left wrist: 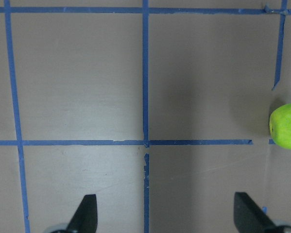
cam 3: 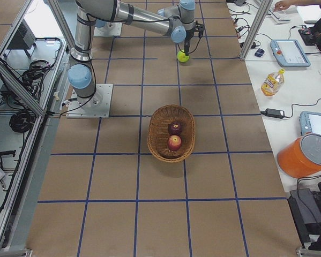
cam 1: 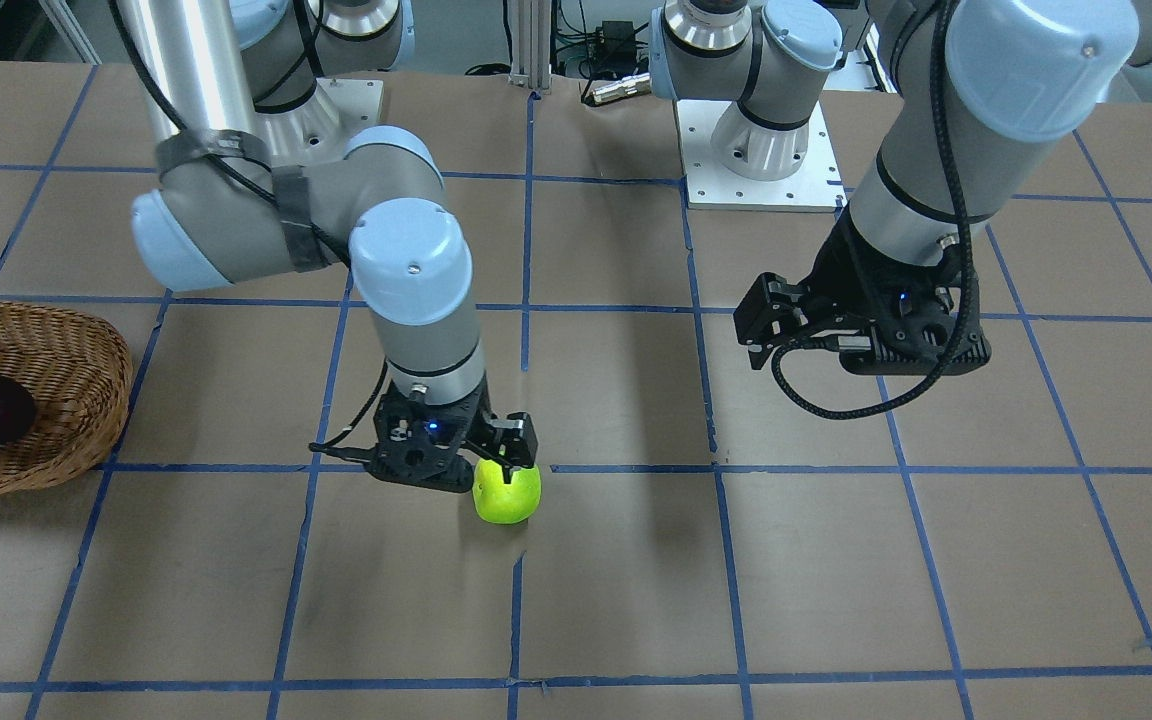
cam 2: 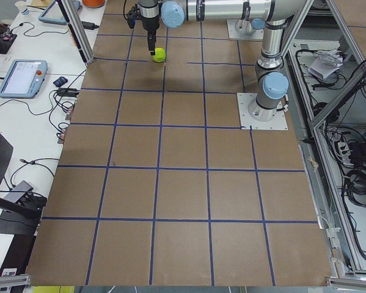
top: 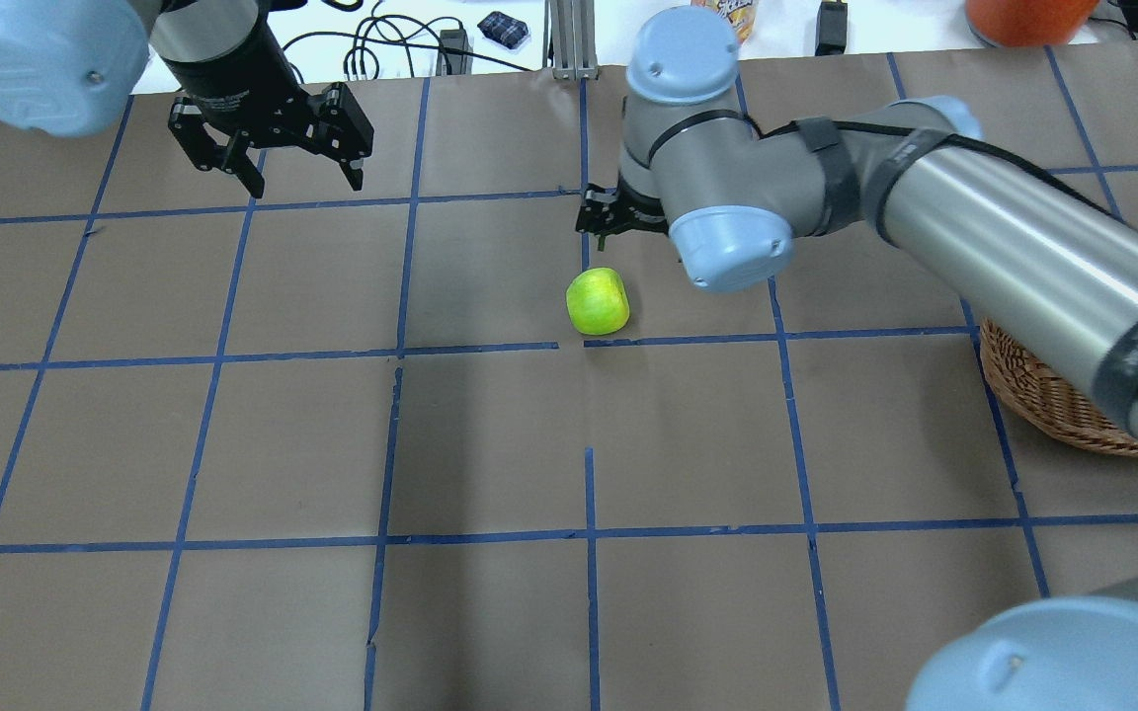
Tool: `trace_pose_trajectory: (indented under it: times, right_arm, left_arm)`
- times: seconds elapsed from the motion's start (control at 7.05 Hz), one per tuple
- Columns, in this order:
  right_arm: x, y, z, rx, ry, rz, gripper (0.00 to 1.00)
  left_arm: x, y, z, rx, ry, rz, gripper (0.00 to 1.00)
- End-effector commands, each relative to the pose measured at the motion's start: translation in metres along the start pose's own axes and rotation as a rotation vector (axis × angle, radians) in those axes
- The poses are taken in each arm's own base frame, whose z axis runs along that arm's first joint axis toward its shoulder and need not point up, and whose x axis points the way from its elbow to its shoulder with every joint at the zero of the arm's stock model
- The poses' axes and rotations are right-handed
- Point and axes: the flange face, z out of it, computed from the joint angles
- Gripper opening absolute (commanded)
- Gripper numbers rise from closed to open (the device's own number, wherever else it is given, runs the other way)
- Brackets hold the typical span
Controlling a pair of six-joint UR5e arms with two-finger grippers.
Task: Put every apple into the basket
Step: 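Lower the right gripper onto the green apple and grasp it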
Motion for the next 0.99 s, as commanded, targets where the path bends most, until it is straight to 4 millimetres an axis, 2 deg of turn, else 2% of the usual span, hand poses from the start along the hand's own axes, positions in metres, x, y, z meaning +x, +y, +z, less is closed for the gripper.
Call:
trace_pose_trajectory:
  times: [0.0,0.14,0.43,0.57,0.71,0.85]
  right_arm:
    - [-0.024,0.009,0.037,-0.002,-0.003,-0.020,1.00]
    - [-0.031,0.010,0.060,0.016,-0.002,-0.030,1.00]
    - [-0.033,0.013,0.084,-0.004,0.013,-0.049,1.00]
    - [-0.031,0.013,0.093,0.001,0.046,-0.072,0.93]
    - [-0.029,0.012,0.094,0.009,0.068,-0.097,0.72]
    - [-0.028,0.008,0.085,0.021,0.079,-0.098,0.57]
  left_arm:
    - [-0.003,0.019,-0.014,0.017,-0.017,0.000,1.00]
    - [-0.003,0.031,-0.021,0.023,-0.022,0.016,1.00]
    - [-0.006,0.048,-0.018,0.023,-0.022,0.011,1.00]
    - [-0.004,0.050,-0.019,0.025,-0.022,0.011,1.00]
    - [-0.004,0.054,-0.023,0.031,-0.024,0.011,1.00]
    - [-0.004,0.054,-0.024,0.032,-0.024,0.011,1.00]
